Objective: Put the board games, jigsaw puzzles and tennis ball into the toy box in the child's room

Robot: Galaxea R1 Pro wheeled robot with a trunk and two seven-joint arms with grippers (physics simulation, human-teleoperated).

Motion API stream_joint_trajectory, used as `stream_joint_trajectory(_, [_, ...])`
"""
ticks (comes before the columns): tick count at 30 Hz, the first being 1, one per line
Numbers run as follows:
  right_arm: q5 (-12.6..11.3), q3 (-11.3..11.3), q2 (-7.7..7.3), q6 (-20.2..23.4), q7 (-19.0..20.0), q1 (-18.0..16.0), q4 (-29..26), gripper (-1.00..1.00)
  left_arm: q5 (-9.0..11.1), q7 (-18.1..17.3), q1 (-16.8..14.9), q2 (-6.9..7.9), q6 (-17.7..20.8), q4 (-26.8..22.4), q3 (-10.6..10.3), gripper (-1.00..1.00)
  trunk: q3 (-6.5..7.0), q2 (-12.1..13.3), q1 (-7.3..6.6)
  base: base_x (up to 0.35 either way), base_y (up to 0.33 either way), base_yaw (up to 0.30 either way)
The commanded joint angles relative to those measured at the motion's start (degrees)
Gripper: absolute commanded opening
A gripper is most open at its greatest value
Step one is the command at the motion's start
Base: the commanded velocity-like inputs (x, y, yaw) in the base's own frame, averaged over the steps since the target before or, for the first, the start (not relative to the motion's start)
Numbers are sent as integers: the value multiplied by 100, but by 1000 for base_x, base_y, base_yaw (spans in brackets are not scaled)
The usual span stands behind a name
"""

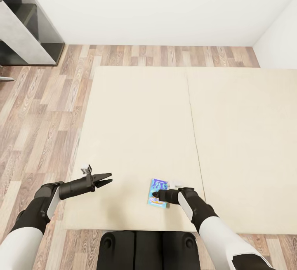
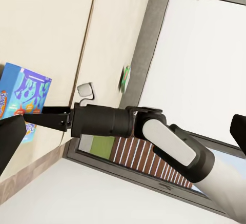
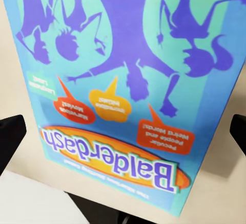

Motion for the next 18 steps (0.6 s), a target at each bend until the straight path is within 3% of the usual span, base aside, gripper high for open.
stream_joint_trajectory(1, [-55, 19, -1, 30, -17, -1, -5, 100, 3, -19, -1, 1, 60, -1, 0, 100, -6, -8, 3, 0, 0, 0])
stream_joint_trajectory(18, [-59, 19, -3, -3, -16, -1, -26, 100, 3, -12, -1, -2, 60, -1, 0, 100, -6, -8, 3, 0, 0, 0])
